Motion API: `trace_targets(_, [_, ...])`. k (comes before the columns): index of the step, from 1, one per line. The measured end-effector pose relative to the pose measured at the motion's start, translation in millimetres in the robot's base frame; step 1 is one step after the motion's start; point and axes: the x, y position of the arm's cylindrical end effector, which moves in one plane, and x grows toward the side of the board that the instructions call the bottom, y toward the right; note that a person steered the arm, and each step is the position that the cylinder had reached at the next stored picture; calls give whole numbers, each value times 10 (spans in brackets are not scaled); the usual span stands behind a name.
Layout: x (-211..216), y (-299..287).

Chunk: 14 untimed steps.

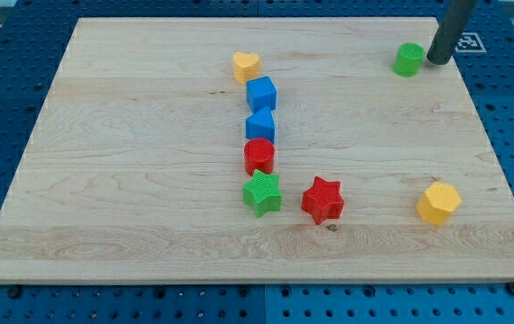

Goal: Slide the green circle towards the top left

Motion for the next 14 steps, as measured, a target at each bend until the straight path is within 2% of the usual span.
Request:
trace_targets(4, [118,-145])
trace_targets(6, [99,-851])
trace_targets(8, [-362,-1795])
trace_targets(9, [-367,-2213])
trace_targets(13, [92,-2236])
trace_targets(14, [37,-2275])
